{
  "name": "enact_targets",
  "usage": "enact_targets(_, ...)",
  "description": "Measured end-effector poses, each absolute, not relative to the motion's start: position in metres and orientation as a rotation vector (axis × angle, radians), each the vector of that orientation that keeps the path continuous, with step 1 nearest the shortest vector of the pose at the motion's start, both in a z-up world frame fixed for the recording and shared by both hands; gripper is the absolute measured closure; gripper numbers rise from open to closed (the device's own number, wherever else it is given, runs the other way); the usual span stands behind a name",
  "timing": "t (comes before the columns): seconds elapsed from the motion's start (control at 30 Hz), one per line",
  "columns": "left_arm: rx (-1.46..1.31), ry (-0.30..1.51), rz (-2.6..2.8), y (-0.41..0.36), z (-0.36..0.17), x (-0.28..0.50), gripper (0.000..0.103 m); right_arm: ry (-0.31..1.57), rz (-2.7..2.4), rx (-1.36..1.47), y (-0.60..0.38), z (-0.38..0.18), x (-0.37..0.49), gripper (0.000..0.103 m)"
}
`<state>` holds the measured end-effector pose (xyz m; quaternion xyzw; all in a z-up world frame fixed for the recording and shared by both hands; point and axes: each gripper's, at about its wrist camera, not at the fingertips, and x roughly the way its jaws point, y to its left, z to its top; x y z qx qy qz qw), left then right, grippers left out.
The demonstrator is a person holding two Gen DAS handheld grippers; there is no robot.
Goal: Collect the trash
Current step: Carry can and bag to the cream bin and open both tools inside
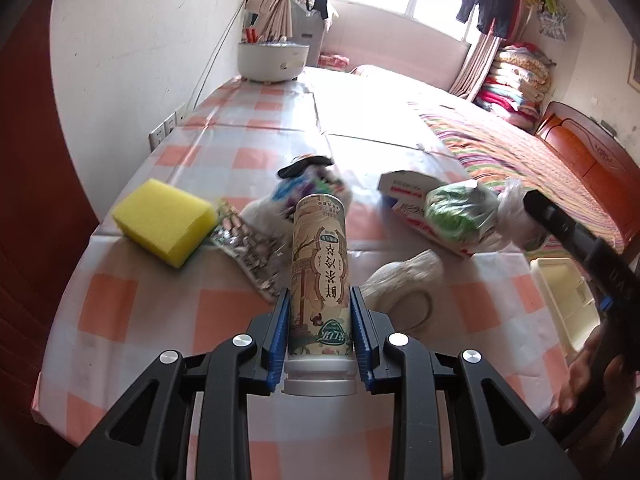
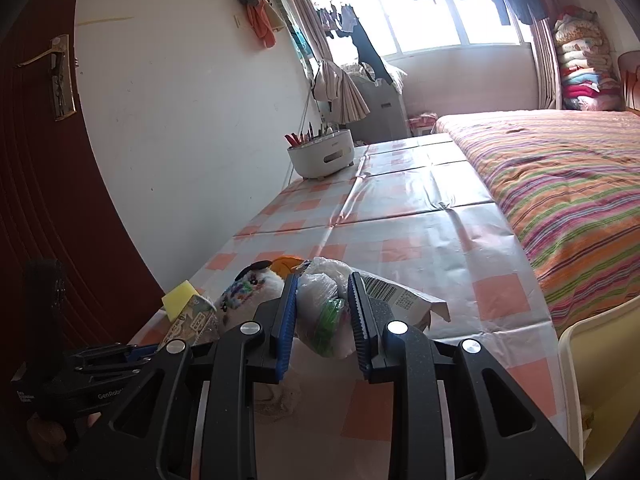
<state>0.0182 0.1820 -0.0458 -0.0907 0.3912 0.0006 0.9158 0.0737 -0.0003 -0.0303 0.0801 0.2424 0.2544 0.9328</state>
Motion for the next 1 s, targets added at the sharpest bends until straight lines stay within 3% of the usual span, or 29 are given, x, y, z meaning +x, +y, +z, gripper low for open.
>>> enact_targets(1.0, -0.133, 0.779, -0.178, 0.090, -0.035, 0.038, 0.075, 0.413, 0.449, 0.201, -0.073, -0.013, 0.048, 0.079)
